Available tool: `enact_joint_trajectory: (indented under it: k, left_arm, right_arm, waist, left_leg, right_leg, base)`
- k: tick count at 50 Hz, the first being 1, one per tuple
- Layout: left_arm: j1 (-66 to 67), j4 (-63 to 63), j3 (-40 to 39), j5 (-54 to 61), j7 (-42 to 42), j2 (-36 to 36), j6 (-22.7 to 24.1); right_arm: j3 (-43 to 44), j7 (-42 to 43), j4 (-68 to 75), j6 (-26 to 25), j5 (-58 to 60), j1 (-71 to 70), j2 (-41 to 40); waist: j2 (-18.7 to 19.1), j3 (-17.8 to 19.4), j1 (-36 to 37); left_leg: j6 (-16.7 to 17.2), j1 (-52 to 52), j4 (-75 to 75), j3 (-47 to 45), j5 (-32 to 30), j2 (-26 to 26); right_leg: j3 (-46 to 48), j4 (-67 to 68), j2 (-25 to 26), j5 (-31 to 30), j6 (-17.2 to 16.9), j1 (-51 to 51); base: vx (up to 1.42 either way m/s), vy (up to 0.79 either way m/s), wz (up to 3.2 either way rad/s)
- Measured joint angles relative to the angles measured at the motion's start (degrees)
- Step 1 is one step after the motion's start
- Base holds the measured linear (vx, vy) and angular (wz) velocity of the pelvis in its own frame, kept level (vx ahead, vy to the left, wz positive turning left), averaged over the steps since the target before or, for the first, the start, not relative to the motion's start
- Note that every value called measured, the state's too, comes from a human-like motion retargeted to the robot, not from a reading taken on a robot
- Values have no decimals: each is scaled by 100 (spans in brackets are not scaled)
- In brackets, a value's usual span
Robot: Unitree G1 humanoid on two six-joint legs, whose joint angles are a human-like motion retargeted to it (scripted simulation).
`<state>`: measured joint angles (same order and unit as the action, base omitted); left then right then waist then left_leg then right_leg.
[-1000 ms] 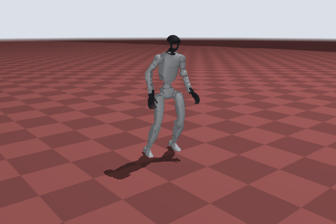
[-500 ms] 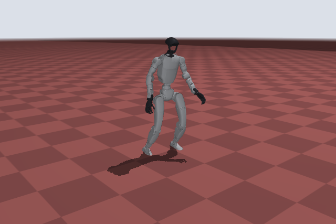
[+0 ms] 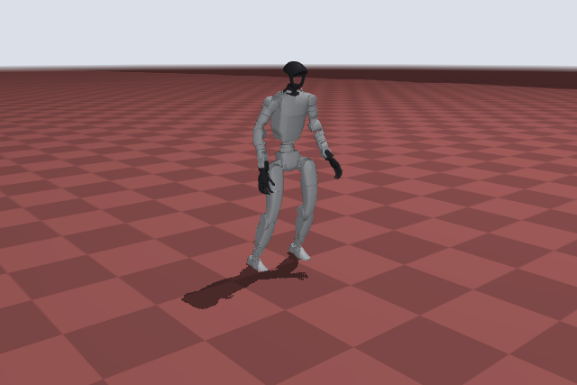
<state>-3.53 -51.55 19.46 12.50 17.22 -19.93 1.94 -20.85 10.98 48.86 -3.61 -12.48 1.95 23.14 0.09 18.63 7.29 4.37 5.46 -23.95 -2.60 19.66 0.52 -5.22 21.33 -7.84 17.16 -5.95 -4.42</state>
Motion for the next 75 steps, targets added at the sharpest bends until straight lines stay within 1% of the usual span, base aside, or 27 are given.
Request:
enact_joint_trajectory:
  k: [2, 4, 7, 10, 12, 15, 18, 23, 25, 27, 30, 32, 35, 38, 40, 42, 45, 50, 54, 55, 59, 60, 61, 63, 68, 70, 75]
  left_arm:
    - [-232, -153, -85, 241, 258, 11, -20]
    - [-232, -148, -115, 383, 465, 15, -6]
    - [138, 43, 41, 390, 495, 2, 274]
    - [587, 94, 155, -298, -130, -28, 419]
    - [774, 66, 105, -592, -427, 47, 451]
    - [752, -60, 149, -636, -474, 179, 347]
    - [433, -333, 155, -730, -415, 231, 205]
    - [92, -349, -123, -585, -224, 358, 110]
    - [31, -168, -244, -486, -179, 361, 118]
    - [-121, -3, -346, -216, -102, 279, 129]
    - [-519, 13, -497, 340, 76, 99, 82]
    - [-459, 61, -599, 597, 295, 21, 84]
    - [106, 305, -607, 829, 556, -2, 343]
    - [784, 378, -549, 274, -29, 43, 419]
    - [1100, 298, -612, -125, -513, 120, 399]
    - [1285, 196, -642, -201, -685, 220, 315]
    - [1314, 20, -570, -121, -646, 313, 166]
    - [626, -313, -210, -164, -390, 287, 90]
    - [263, -27, -113, -485, -321, 215, 107]
    - [158, 99, -160, -491, -316, 185, 93]
    - [-443, 383, -335, 357, -12, -42, 79]
    - [-548, 366, -331, 497, 89, -105, 77]
    - [-533, 359, -289, 528, 203, -140, 96]
    - [-378, 345, -206, 524, 395, -159, 201]
    - [692, 418, -258, -58, -249, -73, 475]
    - [943, 414, -333, -264, -491, -63, 472]
    - [1079, 263, -353, -66, -214, -43, 230]
  right_arm:
    - [-84, 291, 34, 130, -132, -330, 78]
    - [-95, 536, -206, 263, -142, -367, 165]
    - [-28, 712, -1025, 427, -110, 183, 241]
    - [-70, -15, -1394, 421, 73, 789, 276]
    - [-48, -410, -1313, 361, 284, 1021, 224]
    - [16, -423, -1057, 237, 396, 1174, 79]
    - [75, -249, -493, 108, 401, 1029, -97]
    - [121, -251, 245, -12, 387, 701, -243]
    - [67, -232, 311, -34, 421, 567, -219]
    - [36, -185, 306, -75, 413, 365, -159]
    - [12, 96, 481, -41, 185, -135, -125]
    - [11, 374, 403, 71, 112, -213, -103]
    - [142, 764, -359, 232, 205, 203, -59]
    - [440, 329, -933, 260, 455, 888, -60]
    - [609, -24, -857, 182, 671, 1166, -148]
    - [729, -104, -618, 77, 708, 1333, -260]
    - [793, 9, -151, -107, 555, 1412, -412]
    - [506, -278, 544, -212, 497, 1045, -410]
    - [335, -284, 298, -100, 534, 989, -128]
    - [334, -251, 259, -103, 506, 897, -54]
    - [339, 241, 778, -82, -178, -77, 78]
    - [306, 382, 933, -21, -346, -296, 83]
    - [265, 485, 817, 47, -362, -298, 90]
    - [194, 643, 256, 168, -227, -63, 85]
    - [103, -85, -1093, 210, 597, 956, 28]
    - [195, -327, -1098, 156, 710, 1061, -70]
    - [220, -7, -663, 21, 498, 784, -220]
  waist:
    - [-3, 163, -182]
    - [-7, 0, -296]
    - [-166, -761, -194]
    - [-227, -1380, -85]
    - [-157, -1447, -135]
    - [-65, -1322, -203]
    - [9, -1053, -174]
    - [67, -762, -105]
    - [109, -610, -104]
    - [125, -356, -118]
    - [-5, 195, -227]
    - [-33, 204, -284]
    - [-181, -444, -236]
    - [-147, -1141, -224]
    - [-89, -1412, -311]
    - [-49, -1581, -457]
    - [-24, -1616, -629]
    - [1, -1052, -462]
    - [32, -773, -207]
    - [50, -644, -162]
    - [-7, -2, -171]
    - [-47, -1, -184]
    - [-103, -134, -170]
    - [-277, -540, -115]
    - [-295, -1447, -135]
    - [-245, -1454, -180]
    - [-103, -995, -123]
  left_leg:
    - [-870, -642, -1583, 83, 1224, 28]
    - [-1268, -1174, -2240, 94, 1261, 88]
    - [-534, -1023, -686, 18, -201, 56]
    - [286, -317, 1783, 118, -3043, 73]
    - [824, -69, 2440, -45, -3871, 211]
    - [955, 111, 2600, -489, -3802, 268]
    - [783, 194, 2431, -534, -3589, 201]
    - [608, 59, 2108, -255, -3255, 133]
    - [567, 77, 2039, -132, -3125, 140]
    - [347, 136, 1588, -53, -1744, 117]
    - [-780, -537, -798, 54, 907, -13]
    - [-1401, -1169, -2065, 24, 1337, 73]
    - [-843, -1130, -1050, -297, 353, 142]
    - [-73, -499, 1207, -332, -2433, 187]
    - [522, -160, 2217, -523, -3729, 293]
    - [884, 20, 2482, -1175, -3769, 399]
    - [868, 215, 2448, -1824, -3714, 443]
    - [600, 322, 2038, -3, -3276, 162]
    - [578, 187, 1729, 696, -2945, 34]
    - [524, 205, 1606, 690, -2662, 42]
    - [-532, -336, -709, 596, 558, -18]
    - [-989, -774, -1515, 595, 1059, -40]
    - [-1119, -1047, -1705, 544, 986, -52]
    - [-967, -1228, -1170, 429, 276, -115]
    - [497, -296, 2308, 342, -3879, 147]
    - [942, -186, 2534, -3, -4150, 251]
    - [746, -1, 2262, -374, -3932, 270]
  right_leg:
    - [205, 1364, 17, 1455, 946, 427]
    - [355, 2080, 39, 1583, 1401, 928]
    - [332, 718, -11, -179, 487, 954]
    - [203, -1748, 54, -3331, -245, 345]
    - [335, -2182, 134, -4066, -644, 165]
    - [859, -2064, 108, -3960, -747, 9]
    - [1220, -1890, 12, -3887, -469, -153]
    - [562, -1862, 0, -3665, -461, -110]
    - [158, -1766, 34, -3448, -388, -102]
    - [55, -1186, -13, -1808, -67, -116]
    - [161, 858, -154, 1225, 947, 291]
    - [204, 2067, -86, 1850, 1617, 850]
    - [208, 1440, -121, 653, 911, 1123]
    - [147, -1052, 6, -2591, -17, 477]
    - [359, -1994, 43, -4009, -490, 176]
    - [814, -2172, 17, -4087, -769, 25]
    - [1113, -2118, 14, -3985, -774, -192]
    - [393, -1777, 123, -3429, -301, -457]
    - [12, -1679, 108, -3299, -282, -474]
    - [-73, -1559, 108, -2989, -209, -516]
    - [72, 685, 70, 823, 847, -130]
    - [119, 1450, 89, 1506, 1280, 249]
    - [135, 1719, 70, 1520, 1398, 543]
    - [119, 1583, -33, 839, 1148, 937]
    - [-115, -1789, 70, -3924, -425, 206]
    - [21, -2103, 72, -4371, -646, 106]
    - [787, -1836, 22, -3912, -406, -69]
  base:
    - [-12, 3, 74]
    - [-1, 2, 49]
    - [17, 0, -26]
    - [17, -1, -38]
    - [9, 0, -6]
    - [0, 0, 0]
    - [-6, 5, 0]
    - [-4, 4, -8]
    - [-5, 5, -25]
    - [-11, 4, -19]
    - [-16, 1, 17]
    - [-4, 0, 11]
    - [21, -1, -40]
    - [28, -2, -34]
    - [26, -3, 7]
    - [20, -2, 35]
    - [9, 0, 43]
    - [0, 0, 6]
    - [-1, 1, -9]
    - [-7, 2, -17]
    - [-14, 0, 4]
    - [-10, -3, 20]
    - [0, 0, 0]
    - [13, -3, 5]
    - [21, -6, 7]
    - [10, -8, 23]
    - [1, -1, 3]
